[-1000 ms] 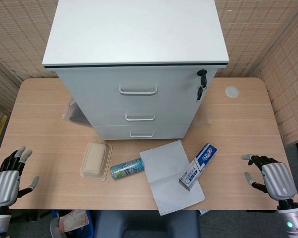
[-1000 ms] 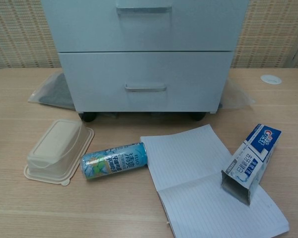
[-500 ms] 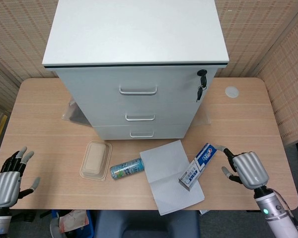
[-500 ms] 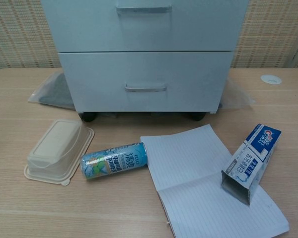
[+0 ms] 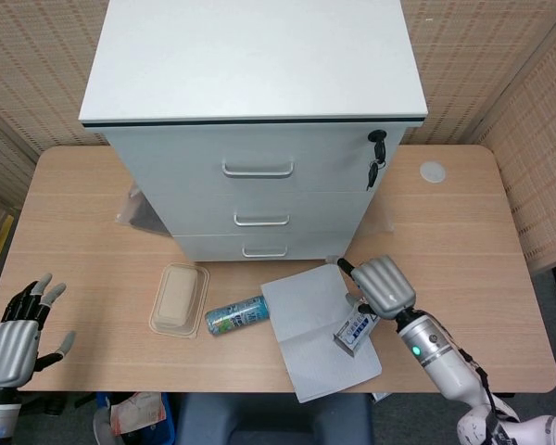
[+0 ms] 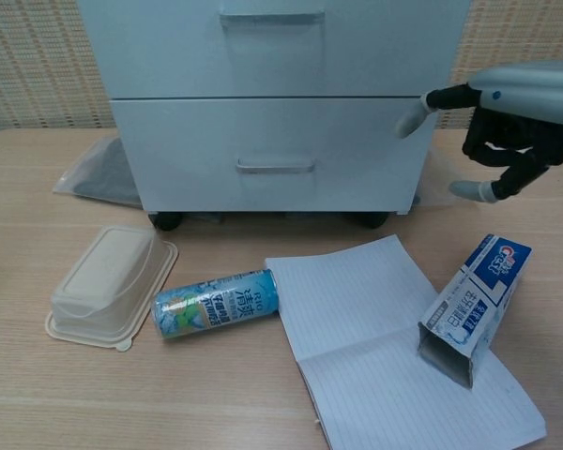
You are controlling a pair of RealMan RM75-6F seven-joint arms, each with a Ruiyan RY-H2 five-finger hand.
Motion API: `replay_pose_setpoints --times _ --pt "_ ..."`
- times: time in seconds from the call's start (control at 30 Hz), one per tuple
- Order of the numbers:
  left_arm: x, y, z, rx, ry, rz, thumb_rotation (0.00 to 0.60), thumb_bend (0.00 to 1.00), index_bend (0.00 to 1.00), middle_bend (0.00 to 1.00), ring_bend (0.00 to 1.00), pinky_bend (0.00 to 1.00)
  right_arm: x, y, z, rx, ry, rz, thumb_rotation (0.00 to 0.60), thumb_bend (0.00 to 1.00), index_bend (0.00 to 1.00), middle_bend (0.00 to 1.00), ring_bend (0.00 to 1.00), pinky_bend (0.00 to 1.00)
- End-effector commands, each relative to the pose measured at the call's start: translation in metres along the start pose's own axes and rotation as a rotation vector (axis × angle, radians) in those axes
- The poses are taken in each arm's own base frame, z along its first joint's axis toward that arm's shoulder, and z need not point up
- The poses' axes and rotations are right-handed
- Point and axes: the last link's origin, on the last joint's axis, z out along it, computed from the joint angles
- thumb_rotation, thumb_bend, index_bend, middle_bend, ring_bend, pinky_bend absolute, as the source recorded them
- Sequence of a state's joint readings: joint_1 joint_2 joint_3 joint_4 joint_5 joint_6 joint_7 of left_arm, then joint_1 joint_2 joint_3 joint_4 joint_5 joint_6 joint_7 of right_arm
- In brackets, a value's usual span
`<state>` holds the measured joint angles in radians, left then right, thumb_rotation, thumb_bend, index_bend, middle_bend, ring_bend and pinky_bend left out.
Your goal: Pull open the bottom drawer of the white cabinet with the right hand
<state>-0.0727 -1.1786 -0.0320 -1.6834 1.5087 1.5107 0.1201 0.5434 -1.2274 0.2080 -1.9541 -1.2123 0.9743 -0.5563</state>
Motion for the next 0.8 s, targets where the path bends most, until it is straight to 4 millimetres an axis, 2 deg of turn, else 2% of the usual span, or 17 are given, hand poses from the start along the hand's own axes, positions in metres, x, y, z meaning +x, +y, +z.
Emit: replay_pose_setpoints --times 0.03,0.37,0.8 --pt "0.000 0.000 0.000 0.000 -0.001 0.000 0.600 0.31 0.14 0.05 0.06 0.11 0.001 -0.021 0.022 0.042 -0.018 -0.007 0.600 0.30 0.19 0.89 0.96 0.90" --pt "-0.001 -0.002 -0.002 0.003 -0.004 -0.001 0.600 0.31 0.14 0.05 0.06 0.11 -0.007 -0.045 0.054 0.058 -0.066 -0.032 0.600 0.30 0.19 0.89 0.96 0.90" --pt "-0.002 -0.004 -0.002 0.005 -0.010 -0.006 0.600 0.31 0.14 0.05 0.06 0.11 -0.014 -0.054 0.085 0.028 -0.077 -0.074 0.600 0.30 0.19 0.89 0.96 0.90"
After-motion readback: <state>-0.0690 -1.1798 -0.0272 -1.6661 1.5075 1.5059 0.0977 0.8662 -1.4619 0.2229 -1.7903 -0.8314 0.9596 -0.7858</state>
